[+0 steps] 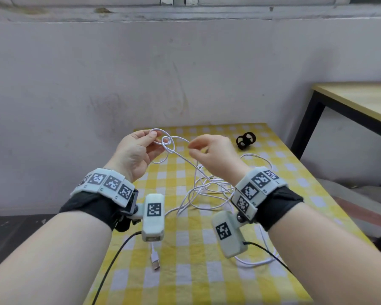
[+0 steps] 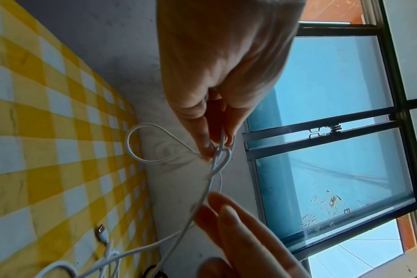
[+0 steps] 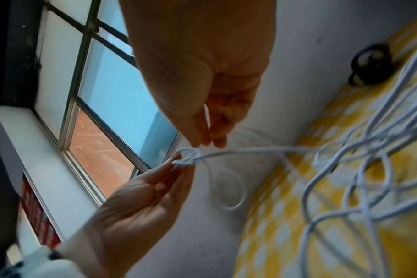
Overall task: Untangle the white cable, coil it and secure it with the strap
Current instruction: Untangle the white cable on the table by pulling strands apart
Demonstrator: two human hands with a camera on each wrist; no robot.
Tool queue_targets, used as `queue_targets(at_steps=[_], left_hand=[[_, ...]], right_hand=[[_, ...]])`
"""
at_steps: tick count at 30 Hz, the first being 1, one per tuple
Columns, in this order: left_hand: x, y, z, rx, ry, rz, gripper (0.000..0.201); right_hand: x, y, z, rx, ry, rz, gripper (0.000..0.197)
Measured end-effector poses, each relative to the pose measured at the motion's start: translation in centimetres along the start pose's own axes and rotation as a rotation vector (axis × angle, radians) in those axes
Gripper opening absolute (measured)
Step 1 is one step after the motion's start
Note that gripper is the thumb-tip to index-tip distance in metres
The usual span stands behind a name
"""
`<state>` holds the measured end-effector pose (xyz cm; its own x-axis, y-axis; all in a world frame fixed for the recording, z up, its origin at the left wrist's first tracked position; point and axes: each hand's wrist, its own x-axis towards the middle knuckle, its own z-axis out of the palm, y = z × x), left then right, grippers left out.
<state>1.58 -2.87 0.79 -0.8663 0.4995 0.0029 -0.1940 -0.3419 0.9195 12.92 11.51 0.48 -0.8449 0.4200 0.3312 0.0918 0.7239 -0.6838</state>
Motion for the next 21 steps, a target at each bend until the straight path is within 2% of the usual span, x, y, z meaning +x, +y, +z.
queue_targets(at_steps=[2, 4, 7, 10, 13, 21], left_hand=[[-0.3, -0.1, 0.3, -0.009, -0.022, -0.001, 0.018], [-0.6, -0.1, 0.6, -0.018, -0.039, -0.006, 0.017], [-0.8, 0.3, 0.5, -0.04, -0.042, -0.05, 0.016], [-0.6, 0.7, 0.2, -0.07, 0.016, -0.121, 0.018], [-0.6, 0.7, -0.2, 0.037, 0.053, -0.153, 0.021], [-1.1, 1.5, -0.5, 0.707, -0.345, -0.129, 0.014]], right_hand=[[0.0, -1.0, 1.0, 0.13, -0.185, 0.05, 0.018], [0.0, -1.2, 1.9, 0.259, -0.283, 0.129, 0.015], [0.1, -1.1, 1.9, 0.261, -0.243, 0.122, 0.016], [-0.1, -1.2, 1.2, 0.336, -0.239, 0.065, 0.019], [-0.2, -1.4, 0.6, 0.399, -0.224, 0.071, 0.025], [0.0, -1.1, 0.2, 0.339, -0.202, 0.08, 0.01]])
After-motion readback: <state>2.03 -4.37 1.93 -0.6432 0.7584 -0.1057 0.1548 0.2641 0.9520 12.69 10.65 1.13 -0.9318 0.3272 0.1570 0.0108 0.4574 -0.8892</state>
